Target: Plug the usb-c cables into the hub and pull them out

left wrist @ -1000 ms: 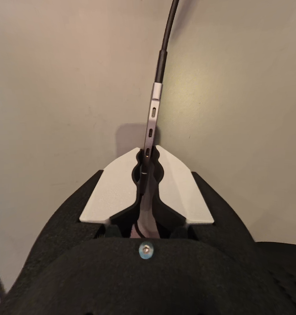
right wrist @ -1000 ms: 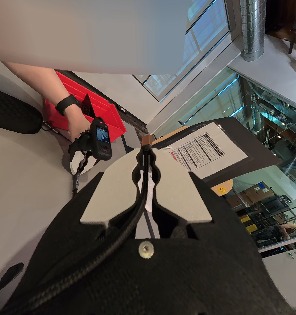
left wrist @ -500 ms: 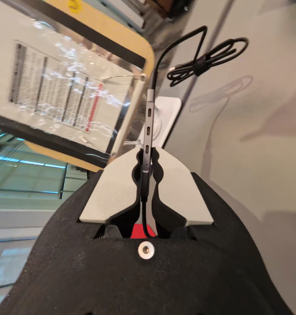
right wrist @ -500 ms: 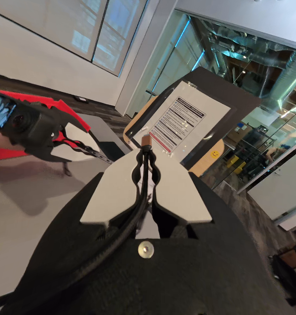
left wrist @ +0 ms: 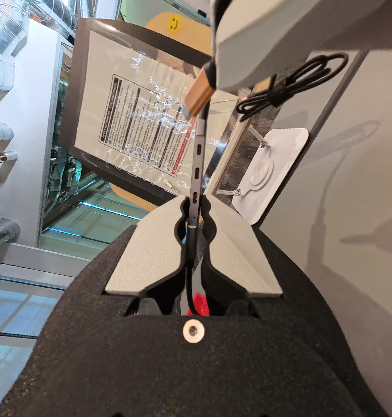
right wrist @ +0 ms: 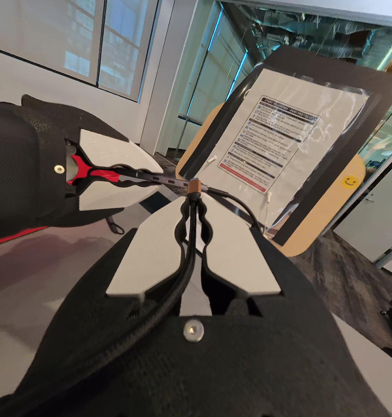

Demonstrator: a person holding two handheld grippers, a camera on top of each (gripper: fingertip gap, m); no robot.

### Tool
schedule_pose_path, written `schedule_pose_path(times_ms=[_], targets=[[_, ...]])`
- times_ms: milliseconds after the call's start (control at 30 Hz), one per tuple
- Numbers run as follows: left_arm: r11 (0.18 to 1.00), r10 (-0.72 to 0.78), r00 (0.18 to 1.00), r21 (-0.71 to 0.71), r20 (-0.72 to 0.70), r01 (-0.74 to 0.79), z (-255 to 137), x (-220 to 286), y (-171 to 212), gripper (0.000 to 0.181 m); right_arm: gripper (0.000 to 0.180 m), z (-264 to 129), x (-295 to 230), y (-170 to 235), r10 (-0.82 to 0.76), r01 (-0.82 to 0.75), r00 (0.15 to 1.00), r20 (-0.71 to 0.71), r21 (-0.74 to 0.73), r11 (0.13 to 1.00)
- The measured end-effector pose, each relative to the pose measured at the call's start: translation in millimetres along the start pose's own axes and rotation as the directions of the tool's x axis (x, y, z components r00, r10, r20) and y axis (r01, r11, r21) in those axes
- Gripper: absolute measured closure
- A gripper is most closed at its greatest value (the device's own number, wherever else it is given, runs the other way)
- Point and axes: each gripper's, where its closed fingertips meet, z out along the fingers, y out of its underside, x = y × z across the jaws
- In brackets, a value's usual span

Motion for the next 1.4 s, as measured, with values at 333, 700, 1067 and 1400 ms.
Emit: schedule_pose_path(times_ms=[333, 700, 1067, 1400], targets=[[1.0, -0.022, 1.0, 0.006, -0.015, 0.022, 7, 16, -4, 0.172, 0.172, 9, -15, 17, 0.222, -0.222, 0.972, 0.078, -0.016, 0.975], [0.999, -0.051, 0.999, -0.009, 0.0, 0.051, 5, 14, -7, 0.172, 0.172, 11, -20, 25, 0.151, -0.15, 0.988, 0.031, -0.027, 0.988], [0.998, -0.056, 0.998, -0.015, -0.011, 0.056, 4, 18, -11, 0.172, 0.172, 12, -17, 29, 0.145, -0.145, 0.989, 0.012, -0.036, 0.989], [0.999, -0.008, 1.0, -0.042, -0.001, 0.008, 6, 25, -12, 0.172, 0.171, 14, -15, 36, 0.221, -0.22, 0.975, 0.005, -0.067, 0.973]])
